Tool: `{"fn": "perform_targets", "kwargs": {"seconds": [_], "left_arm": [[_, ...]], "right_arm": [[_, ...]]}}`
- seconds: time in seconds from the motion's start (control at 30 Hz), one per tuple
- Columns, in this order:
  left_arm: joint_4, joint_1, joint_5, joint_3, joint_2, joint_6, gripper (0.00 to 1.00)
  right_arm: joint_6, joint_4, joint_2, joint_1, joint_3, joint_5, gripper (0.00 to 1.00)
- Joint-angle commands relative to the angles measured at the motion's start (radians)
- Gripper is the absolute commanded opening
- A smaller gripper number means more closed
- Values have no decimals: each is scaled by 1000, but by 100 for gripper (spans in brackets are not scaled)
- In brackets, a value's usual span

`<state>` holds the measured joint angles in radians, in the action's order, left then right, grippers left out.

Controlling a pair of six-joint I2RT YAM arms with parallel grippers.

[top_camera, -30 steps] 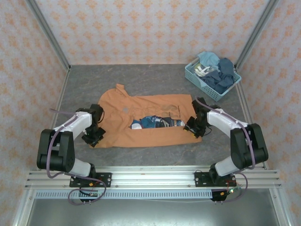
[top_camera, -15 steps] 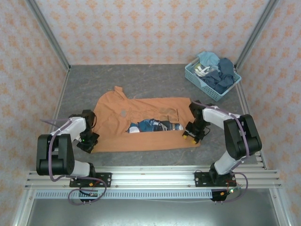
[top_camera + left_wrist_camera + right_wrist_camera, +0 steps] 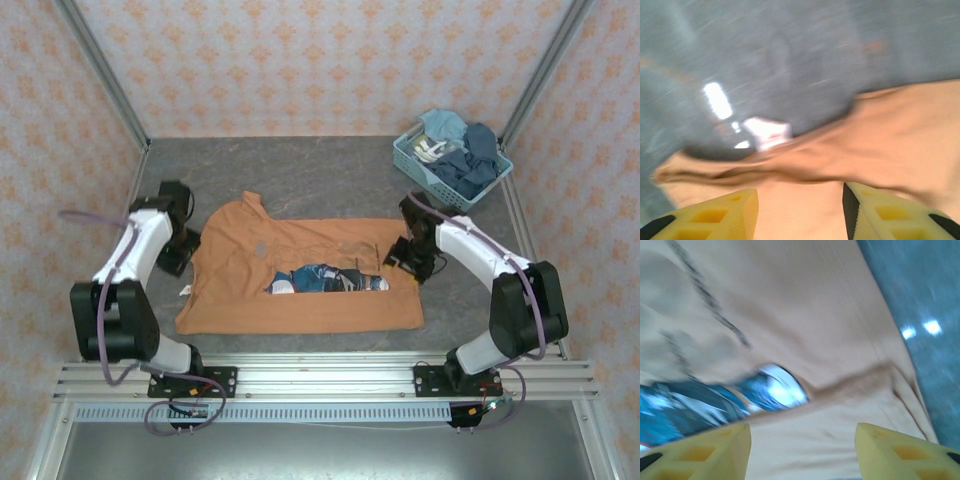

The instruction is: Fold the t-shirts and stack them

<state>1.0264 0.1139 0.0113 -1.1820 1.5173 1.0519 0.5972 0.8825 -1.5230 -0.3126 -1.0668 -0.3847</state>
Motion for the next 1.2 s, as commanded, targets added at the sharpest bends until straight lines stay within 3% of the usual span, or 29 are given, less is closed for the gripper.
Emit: {"fn": "perform_targets", "kwargs": {"seconds": [0.0, 0.13, 0.27, 0.43, 0.67, 0.77, 1.03, 1.17], "left_arm": [[-126, -23, 63, -203, 203, -134, 45], [-149, -46, 82, -505, 484, -277, 45], [-178, -56, 148, -684, 659, -336, 52], [-262, -109, 180, -747, 713, -364, 56], [-227, -164, 166, -757, 754, -342, 54], [-218, -175, 165, -754, 763, -347, 47], [-202, -206, 188, -735, 722, -363, 5], [-159, -240, 179, -715, 680, -359, 0]], "right_arm": [[-28, -112, -105, 38, -90, 58, 53], [-66, -203, -230, 77, -220, 89, 51], [-92, -210, -338, 102, -323, 116, 52], [-106, -196, -426, 110, -401, 144, 53], [-98, -164, -471, 110, -419, 181, 53], [-103, -161, -483, 111, -422, 191, 54], [-115, -142, -553, 115, -482, 213, 46], [-121, -124, -587, 117, -520, 228, 40]]}}
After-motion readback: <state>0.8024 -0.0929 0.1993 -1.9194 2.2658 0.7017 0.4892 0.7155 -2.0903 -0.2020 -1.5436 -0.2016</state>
